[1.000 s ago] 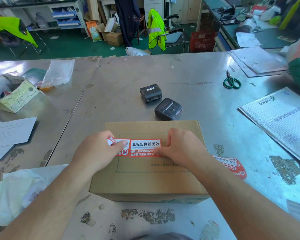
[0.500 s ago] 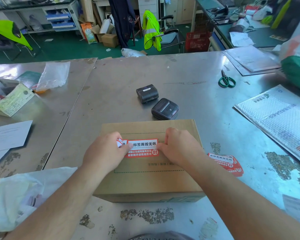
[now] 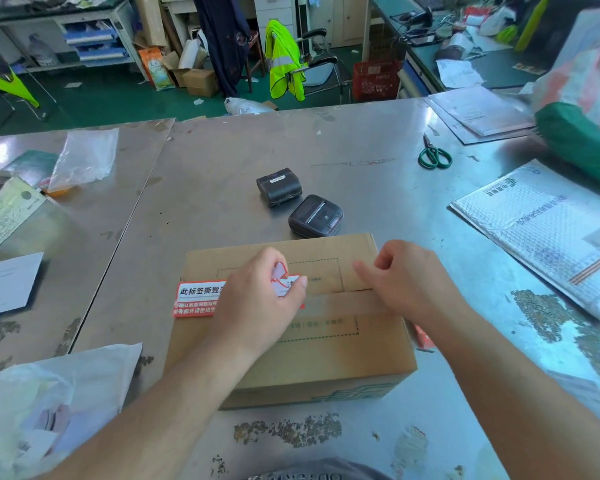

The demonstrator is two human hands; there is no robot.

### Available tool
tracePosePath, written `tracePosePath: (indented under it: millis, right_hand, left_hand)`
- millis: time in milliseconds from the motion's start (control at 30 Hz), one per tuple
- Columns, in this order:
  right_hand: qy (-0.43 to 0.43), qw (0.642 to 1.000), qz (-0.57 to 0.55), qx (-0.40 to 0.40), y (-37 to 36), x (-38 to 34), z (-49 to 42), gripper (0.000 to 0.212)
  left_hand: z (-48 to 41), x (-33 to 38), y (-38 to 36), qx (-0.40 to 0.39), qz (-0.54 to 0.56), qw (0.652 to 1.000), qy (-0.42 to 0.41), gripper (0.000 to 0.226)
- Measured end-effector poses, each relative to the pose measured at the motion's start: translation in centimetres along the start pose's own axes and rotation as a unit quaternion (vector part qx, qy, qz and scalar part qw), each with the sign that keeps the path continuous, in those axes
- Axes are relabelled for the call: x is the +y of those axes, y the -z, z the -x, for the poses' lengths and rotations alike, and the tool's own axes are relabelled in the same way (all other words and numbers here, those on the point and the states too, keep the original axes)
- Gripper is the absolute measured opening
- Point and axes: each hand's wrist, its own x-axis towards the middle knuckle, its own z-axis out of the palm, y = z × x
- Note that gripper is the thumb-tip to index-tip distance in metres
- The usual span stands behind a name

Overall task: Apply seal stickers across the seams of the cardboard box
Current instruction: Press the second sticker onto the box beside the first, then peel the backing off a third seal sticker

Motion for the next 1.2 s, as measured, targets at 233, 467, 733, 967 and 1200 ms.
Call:
tracePosePath:
  millis: [233, 467, 733, 967, 1200]
  right_hand:
    - [-0.059, 0.995, -0.04, 0.072, 2.2, 4.6, -0.4, 0.04]
    - [-0.16, 0.981, -0.082, 0.072, 1.9, 9.4, -1.7, 0.037]
    - [-0.225, 0.971, -0.073, 0.042, -0.6, 13.3, -3.6, 0.037]
    - [-0.259, 0.966, -0.004, 0.005, -3.0, 15.3, -5.6, 0.04]
    - [-0.309, 0.95, 0.031, 0.033, -5.2, 16.2, -6.2, 0.069]
  left_hand:
    - [-0.9, 2.5, -3.1, -0.045, 0.077, 0.99, -0.109, 0.029]
    - [-0.9, 3.7, -4.6, -0.044, 0.138, 0.982, -0.122, 0.041]
    - [-1.1, 2.9, -5.2, -0.139, 0.131, 0.97, -0.148, 0.022]
    - [-2.0, 1.5, -5.4, -0.181, 0.182, 0.955, -0.149, 0.013]
    - [-1.9, 1.2, -5.7, -0.119, 0.237, 0.957, -0.117, 0.008]
